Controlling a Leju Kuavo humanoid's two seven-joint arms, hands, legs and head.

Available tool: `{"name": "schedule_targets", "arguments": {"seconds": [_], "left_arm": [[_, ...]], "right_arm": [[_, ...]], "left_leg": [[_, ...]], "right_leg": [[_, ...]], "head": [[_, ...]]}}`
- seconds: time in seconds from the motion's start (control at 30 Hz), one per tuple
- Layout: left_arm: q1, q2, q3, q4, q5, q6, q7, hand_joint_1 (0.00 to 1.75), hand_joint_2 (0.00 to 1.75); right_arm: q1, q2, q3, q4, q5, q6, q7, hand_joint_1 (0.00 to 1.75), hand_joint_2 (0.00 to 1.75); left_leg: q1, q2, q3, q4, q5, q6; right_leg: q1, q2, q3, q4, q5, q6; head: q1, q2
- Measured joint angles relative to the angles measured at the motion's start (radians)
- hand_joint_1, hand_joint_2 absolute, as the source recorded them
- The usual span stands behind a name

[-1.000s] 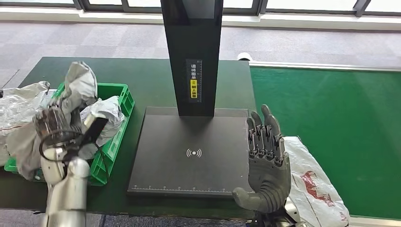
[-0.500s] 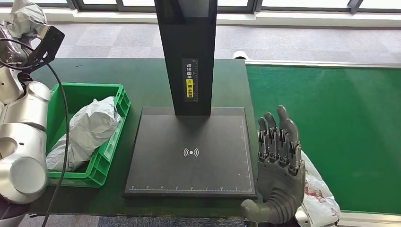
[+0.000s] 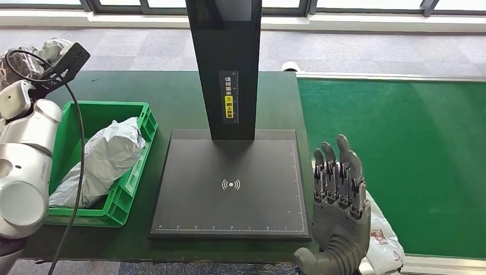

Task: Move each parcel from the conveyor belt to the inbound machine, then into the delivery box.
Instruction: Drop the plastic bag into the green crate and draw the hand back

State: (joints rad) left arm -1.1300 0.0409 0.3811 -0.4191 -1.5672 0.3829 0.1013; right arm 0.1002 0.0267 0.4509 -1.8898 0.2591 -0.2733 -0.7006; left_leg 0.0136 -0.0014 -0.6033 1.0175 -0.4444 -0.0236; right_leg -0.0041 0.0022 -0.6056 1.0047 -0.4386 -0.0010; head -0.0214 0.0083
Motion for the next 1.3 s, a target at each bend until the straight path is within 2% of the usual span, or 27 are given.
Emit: {"name": "schedule_targets", "arguments": {"seconds": [0.17, 0.4, 0.53, 0.63, 0.67, 0.77, 0.8, 0.9, 1.0, 1.17, 1.3], "left_arm": [[0.034, 0.014, 0.0, 0.012, 0.028, -0.034, -0.042, 1.75, 1.75], [0.084, 0.013, 0.0, -0.004, 0.082, -0.033, -0.137, 1.75, 1.75], [0.183, 0.009, 0.0, -0.082, 0.157, -0.019, -0.229, 1.75, 1.75], [0.27, 0.004, 0.0, -0.15, 0.209, -0.018, -0.259, 1.75, 1.75], [0.305, 0.002, -0.002, -0.182, 0.233, -0.018, -0.27, 1.54, 1.75], [0.439, -0.009, -0.017, -0.316, 0.311, -0.024, -0.298, 0.24, 0.44], [0.488, -0.015, -0.026, -0.365, 0.332, -0.023, -0.301, 0.0, 0.0], [0.63, -0.036, -0.061, -0.518, 0.379, 0.003, -0.282, 0.0, 0.0], [0.731, -0.054, -0.089, -0.644, 0.41, 0.038, -0.264, 0.0, 0.0], [0.804, -0.073, -0.105, -0.757, 0.449, 0.057, -0.263, 0.0, 0.0], [0.844, -0.095, -0.106, -0.831, 0.514, 0.107, -0.27, 0.0, 0.0]], "right_arm": [[0.006, 0.0, 0.0, 0.0, 0.018, 0.003, 0.0, 0.0, 1.75], [0.014, 0.0, -0.004, 0.0, 0.051, 0.005, 0.0, 0.0, 1.75], [0.031, 0.0, -0.01, 0.0, 0.056, 0.025, 0.0, 0.0, 1.75], [0.037, 0.0, -0.013, 0.002, 0.054, 0.028, 0.0, 0.0, 1.75], [0.037, 0.0, -0.014, 0.003, 0.053, 0.031, 0.0, 0.0, 1.75], [0.038, 0.001, -0.025, 0.009, 0.056, 0.05, 0.0, 0.0, 1.75], [0.038, 0.002, -0.03, 0.012, 0.061, 0.056, 0.0, 0.0, 1.75], [0.038, 0.009, -0.044, 0.021, 0.078, 0.074, 0.001, 0.0, 1.75], [0.038, 0.015, -0.052, 0.029, 0.089, 0.079, 0.001, 0.0, 1.75], [0.038, 0.026, -0.072, 0.037, 0.102, 0.08, 0.001, 0.0, 1.75], [0.045, 0.038, -0.107, 0.038, 0.112, 0.09, 0.001, 0.0, 1.75]], "left_leg": [[0.0, 0.0, 0.0, 0.0, 0.0, 0.0], [0.0, 0.0, 0.0, 0.0, -0.001, 0.0], [-0.001, 0.001, 0.001, 0.0, -0.001, 0.0], [-0.001, 0.002, 0.001, 0.0, -0.002, -0.001], [-0.001, 0.002, 0.001, 0.0, -0.002, -0.001], [-0.001, 0.004, 0.002, -0.001, -0.003, -0.001], [-0.001, 0.004, 0.002, -0.001, -0.004, -0.001], [-0.001, 0.004, 0.002, -0.001, -0.005, 0.0], [-0.001, 0.004, 0.002, 0.0, -0.006, 0.0], [-0.001, 0.003, 0.002, 0.0, -0.006, 0.0], [-0.001, 0.003, 0.002, -0.001, -0.006, 0.0]], "right_leg": [[0.0, 0.0, 0.0, 0.0, 0.0, 0.0], [0.0, 0.0, 0.0, 0.0, 0.0, 0.0], [-0.001, 0.001, 0.0, 0.0, 0.0, 0.0], [0.0, 0.002, 0.0, 0.0, -0.001, 0.0], [-0.001, 0.002, 0.0, 0.0, -0.001, 0.0], [-0.001, 0.003, 0.0, 0.0, -0.002, 0.0], [-0.001, 0.003, 0.0, 0.0, -0.003, 0.0], [0.0, 0.003, 0.0, 0.0, -0.004, -0.001], [0.0, 0.003, 0.0, 0.0, -0.005, 0.0], [0.0, 0.002, 0.0, 0.0, -0.005, 0.0], [0.0, 0.002, 0.0, 0.0, -0.005, 0.0]], "head": [[0.0, 0.0], [0.0, 0.0], [0.0, 0.0], [0.0, 0.0], [0.0, 0.0], [0.0, 0.0], [0.0, 0.0], [0.0, 0.0], [0.0, 0.0], [0.0, 0.0], [0.0, 0.0]]}}
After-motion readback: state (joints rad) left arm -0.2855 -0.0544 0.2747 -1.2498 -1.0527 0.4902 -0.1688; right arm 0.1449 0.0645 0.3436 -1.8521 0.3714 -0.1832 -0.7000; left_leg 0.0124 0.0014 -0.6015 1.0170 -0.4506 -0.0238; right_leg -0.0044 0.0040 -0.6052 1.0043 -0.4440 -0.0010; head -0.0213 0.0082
